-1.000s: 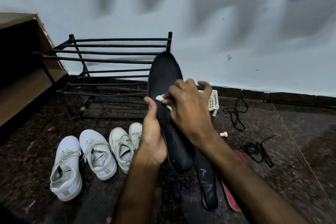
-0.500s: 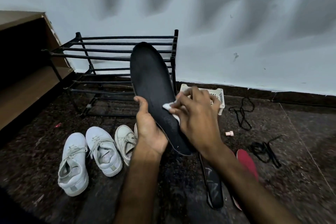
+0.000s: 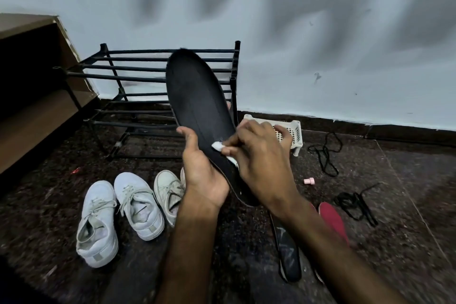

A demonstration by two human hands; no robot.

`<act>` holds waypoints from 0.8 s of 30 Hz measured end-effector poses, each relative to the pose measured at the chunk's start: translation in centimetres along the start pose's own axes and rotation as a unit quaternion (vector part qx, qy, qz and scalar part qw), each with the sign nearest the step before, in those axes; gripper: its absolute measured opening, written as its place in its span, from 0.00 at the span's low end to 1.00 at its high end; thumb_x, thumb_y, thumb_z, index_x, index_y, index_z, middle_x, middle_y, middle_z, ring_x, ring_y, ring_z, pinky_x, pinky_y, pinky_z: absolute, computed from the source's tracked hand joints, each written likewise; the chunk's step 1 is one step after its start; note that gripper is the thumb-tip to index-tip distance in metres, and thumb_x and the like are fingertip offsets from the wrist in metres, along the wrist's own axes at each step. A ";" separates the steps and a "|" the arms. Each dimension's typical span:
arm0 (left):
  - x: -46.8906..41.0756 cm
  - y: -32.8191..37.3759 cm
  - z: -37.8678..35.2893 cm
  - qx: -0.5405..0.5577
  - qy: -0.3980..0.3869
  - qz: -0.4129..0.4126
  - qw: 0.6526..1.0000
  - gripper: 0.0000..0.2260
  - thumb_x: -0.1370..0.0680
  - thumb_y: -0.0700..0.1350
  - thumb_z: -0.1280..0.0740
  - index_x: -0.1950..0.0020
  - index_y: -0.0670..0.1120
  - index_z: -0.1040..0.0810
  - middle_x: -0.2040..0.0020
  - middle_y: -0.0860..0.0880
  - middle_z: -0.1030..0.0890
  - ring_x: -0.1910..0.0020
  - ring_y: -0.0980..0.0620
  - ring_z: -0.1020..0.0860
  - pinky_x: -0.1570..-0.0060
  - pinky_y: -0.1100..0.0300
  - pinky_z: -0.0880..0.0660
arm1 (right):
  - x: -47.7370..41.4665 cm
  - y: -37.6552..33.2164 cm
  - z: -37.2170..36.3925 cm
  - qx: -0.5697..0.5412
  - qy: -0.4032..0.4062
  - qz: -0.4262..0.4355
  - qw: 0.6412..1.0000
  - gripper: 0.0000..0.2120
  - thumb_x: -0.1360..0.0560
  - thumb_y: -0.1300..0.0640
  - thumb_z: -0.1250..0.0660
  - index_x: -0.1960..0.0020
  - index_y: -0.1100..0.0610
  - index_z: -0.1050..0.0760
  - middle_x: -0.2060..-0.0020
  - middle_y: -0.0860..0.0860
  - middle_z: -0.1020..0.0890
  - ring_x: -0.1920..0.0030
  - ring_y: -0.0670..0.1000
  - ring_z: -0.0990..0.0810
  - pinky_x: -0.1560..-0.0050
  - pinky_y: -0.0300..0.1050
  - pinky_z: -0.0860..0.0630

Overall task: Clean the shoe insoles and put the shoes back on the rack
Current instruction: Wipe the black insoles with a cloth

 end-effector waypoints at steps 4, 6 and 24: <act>-0.4 0.6 -0.1 -0.010 -0.005 -0.001 1.000 0.34 0.21 0.67 0.55 0.32 0.43 0.28 0.46 0.44 0.16 0.43 0.45 0.23 0.47 0.56 0.25 | 0.2 0.1 0.4 -0.019 -0.013 0.025 0.999 0.03 0.27 0.48 0.31 0.55 0.46 0.22 0.55 0.41 0.23 0.50 0.44 0.26 0.39 0.51 0.37; -0.8 1.5 0.6 0.015 0.001 -0.032 0.999 0.32 0.21 0.67 0.56 0.31 0.46 0.29 0.47 0.47 0.16 0.37 0.42 0.24 0.38 0.42 0.29 | 3.0 0.4 0.1 -0.070 -0.023 0.022 0.997 0.02 0.27 0.52 0.30 0.55 0.48 0.23 0.56 0.41 0.24 0.51 0.44 0.27 0.42 0.49 0.35; 1.3 -3.8 0.7 -0.203 -0.005 0.015 0.979 0.22 0.23 0.56 0.39 0.34 0.45 0.26 0.39 0.43 0.20 0.38 0.43 0.23 0.34 0.41 0.32 | -11.5 2.2 3.0 -0.056 0.108 0.058 0.991 0.02 0.30 0.58 0.28 0.58 0.54 0.20 0.60 0.49 0.22 0.58 0.52 0.24 0.49 0.55 0.28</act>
Point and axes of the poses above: each hand's wrist, its own x-axis away from the middle knuckle, its own z-axis out of the back of the hand, y = z × x, the point moved 6 cm from there along -x, towards the middle knuckle
